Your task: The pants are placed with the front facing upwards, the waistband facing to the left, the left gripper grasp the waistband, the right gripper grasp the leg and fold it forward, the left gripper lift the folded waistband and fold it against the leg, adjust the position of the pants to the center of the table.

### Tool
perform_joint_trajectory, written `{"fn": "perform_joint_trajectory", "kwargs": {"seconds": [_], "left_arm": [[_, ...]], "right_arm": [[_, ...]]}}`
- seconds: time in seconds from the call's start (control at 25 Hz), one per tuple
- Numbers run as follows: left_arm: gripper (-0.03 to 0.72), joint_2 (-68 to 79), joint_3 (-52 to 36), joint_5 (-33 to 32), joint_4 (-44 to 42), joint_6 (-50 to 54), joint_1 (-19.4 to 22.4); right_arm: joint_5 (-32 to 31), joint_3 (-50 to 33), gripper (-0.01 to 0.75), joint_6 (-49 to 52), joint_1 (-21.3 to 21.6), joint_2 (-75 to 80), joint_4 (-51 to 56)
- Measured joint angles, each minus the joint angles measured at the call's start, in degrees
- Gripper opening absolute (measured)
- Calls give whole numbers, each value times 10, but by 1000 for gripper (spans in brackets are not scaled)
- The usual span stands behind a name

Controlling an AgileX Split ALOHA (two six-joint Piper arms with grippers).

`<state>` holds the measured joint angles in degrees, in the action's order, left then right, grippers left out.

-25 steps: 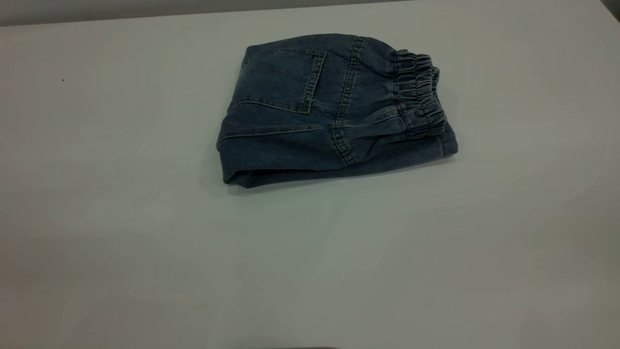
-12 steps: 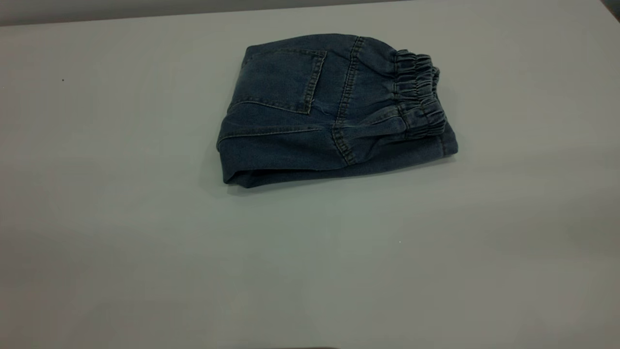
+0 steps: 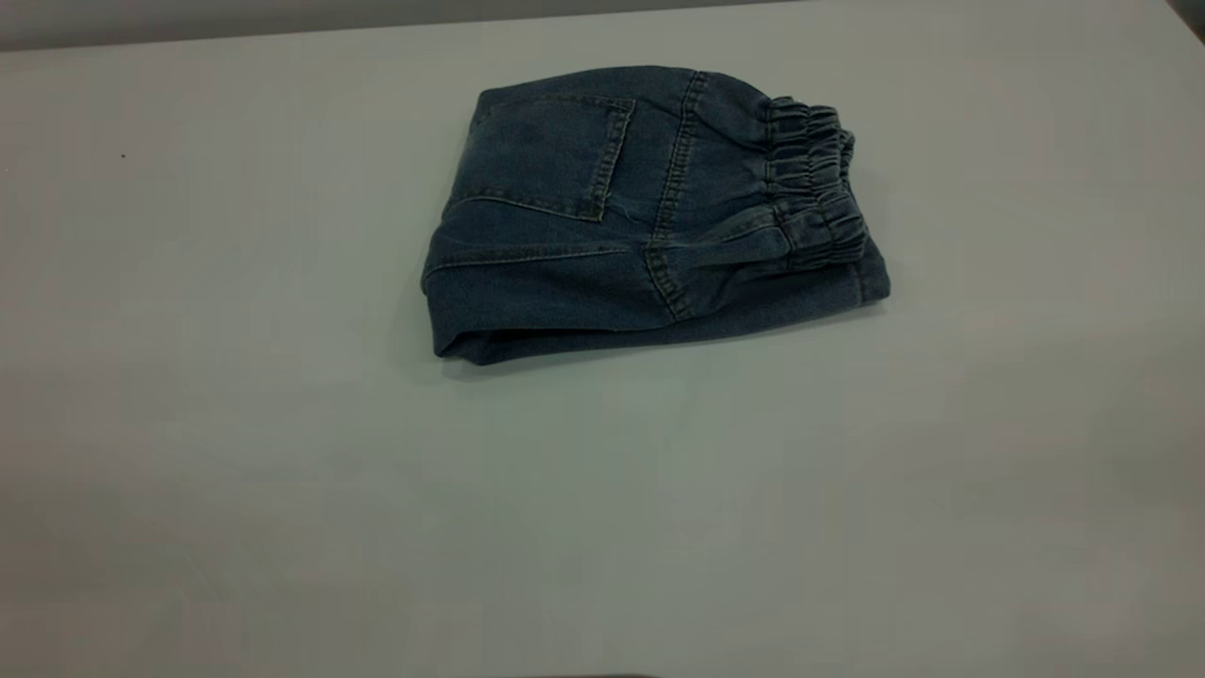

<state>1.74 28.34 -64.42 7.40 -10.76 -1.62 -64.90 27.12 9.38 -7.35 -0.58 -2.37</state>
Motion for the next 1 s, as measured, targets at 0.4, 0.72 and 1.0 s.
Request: {"fn": "perform_joint_trajectory", "kwargs": {"seconds": [0.4, 0.72, 1.0], "left_arm": [[587, -27, 0, -6, 0, 0, 0], [587, -27, 0, -7, 0, 0, 0], [587, -27, 0, -7, 0, 0, 0]], "right_arm": [[0, 0, 507, 0, 0, 0, 0], [0, 0, 507, 0, 0, 0, 0], [0, 0, 507, 0, 0, 0, 0]]}}
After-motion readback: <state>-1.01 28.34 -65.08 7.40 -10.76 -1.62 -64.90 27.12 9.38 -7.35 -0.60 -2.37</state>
